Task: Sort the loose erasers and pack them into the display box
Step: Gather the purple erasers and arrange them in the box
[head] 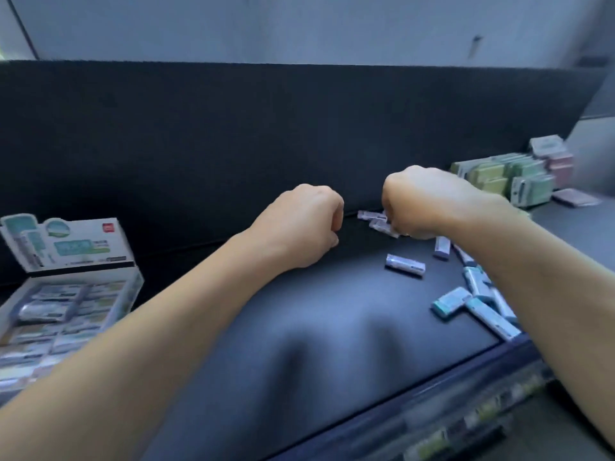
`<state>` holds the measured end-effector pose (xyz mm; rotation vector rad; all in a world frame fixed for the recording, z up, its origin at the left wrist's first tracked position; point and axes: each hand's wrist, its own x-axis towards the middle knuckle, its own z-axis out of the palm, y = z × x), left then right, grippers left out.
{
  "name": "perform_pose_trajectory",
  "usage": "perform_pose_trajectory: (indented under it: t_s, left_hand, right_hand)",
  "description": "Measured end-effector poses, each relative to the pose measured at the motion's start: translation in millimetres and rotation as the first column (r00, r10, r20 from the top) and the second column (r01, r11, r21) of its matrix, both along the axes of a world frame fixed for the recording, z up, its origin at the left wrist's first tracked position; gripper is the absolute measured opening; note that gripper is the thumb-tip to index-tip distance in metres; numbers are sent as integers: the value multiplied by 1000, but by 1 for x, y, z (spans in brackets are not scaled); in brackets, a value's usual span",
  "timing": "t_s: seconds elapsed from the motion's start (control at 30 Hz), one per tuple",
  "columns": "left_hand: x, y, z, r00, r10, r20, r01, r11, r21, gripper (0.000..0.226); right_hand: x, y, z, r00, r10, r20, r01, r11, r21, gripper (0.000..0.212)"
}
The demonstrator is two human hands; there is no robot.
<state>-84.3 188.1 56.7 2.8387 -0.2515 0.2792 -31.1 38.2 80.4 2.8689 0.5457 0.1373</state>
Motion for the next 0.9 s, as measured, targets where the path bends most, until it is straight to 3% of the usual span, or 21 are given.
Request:
perform_pose_trajectory:
  t_s: [0.3, 0.6, 0.77, 0.9]
  left_hand:
    - [65, -99, -31, 984, -19, -174, 27, 999, 42, 19]
    - [81, -109, -50, 941, 71, -330, -36, 993, 111, 26]
    - [91, -105, -54, 932, 42, -360, -30, 999, 38, 20]
    - [100, -107, -57, 944, -35, -329, 20, 999, -49, 32]
  right_hand:
    - [58, -111, -22, 1000, 2, -23, -1, 999, 47, 17]
    - [91, -126, -42, 991, 122, -49, -115, 986, 123, 18]
    - [95, -120, -45, 990, 132, -55, -125, 986, 106, 11]
    - [101, -119, -44, 995, 76, -65, -71, 995, 72, 17]
